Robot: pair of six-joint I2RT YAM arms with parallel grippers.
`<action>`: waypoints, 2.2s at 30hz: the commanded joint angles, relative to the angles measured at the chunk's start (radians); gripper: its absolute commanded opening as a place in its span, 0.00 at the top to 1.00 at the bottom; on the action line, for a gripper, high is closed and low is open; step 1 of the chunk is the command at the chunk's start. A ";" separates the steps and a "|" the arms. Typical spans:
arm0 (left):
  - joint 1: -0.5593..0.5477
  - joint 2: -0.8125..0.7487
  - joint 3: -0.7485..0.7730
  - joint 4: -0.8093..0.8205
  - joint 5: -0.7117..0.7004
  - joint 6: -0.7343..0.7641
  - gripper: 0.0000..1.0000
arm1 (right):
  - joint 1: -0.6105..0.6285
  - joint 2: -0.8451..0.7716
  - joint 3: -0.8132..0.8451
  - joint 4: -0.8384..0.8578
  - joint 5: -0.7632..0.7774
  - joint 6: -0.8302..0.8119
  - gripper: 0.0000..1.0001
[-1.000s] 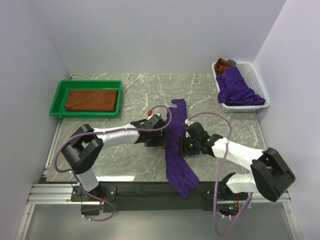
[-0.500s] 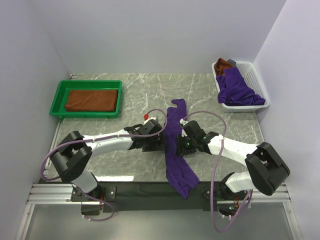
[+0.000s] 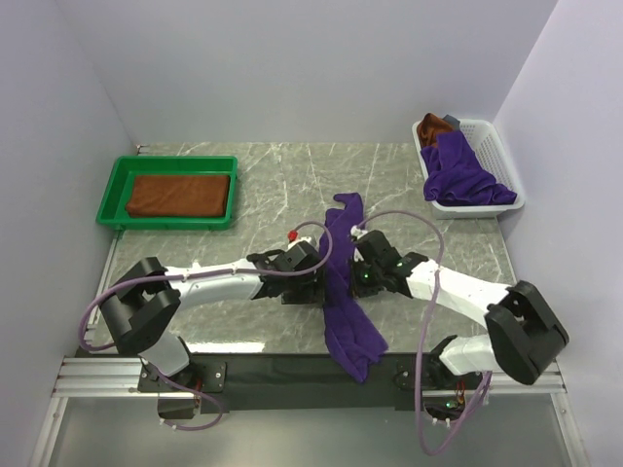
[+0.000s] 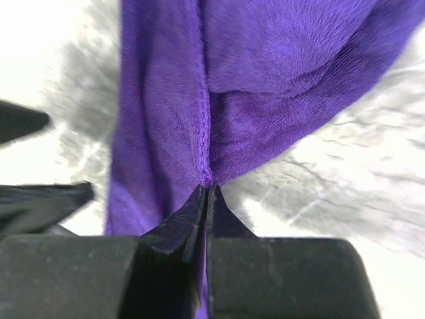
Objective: Fold and stack the towels
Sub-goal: Flatten out the crumpled towel
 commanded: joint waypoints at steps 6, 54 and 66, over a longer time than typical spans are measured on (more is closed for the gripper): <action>-0.027 0.033 0.054 -0.007 0.022 -0.027 0.30 | -0.026 -0.222 0.041 -0.069 0.277 0.121 1.00; 0.154 0.042 0.024 0.018 -0.054 -0.078 0.99 | -0.204 -0.380 -0.136 -0.060 0.283 0.180 1.00; 0.411 -0.179 -0.070 -0.084 -0.085 0.042 0.99 | -0.406 -0.342 -0.087 -0.065 0.231 0.146 1.00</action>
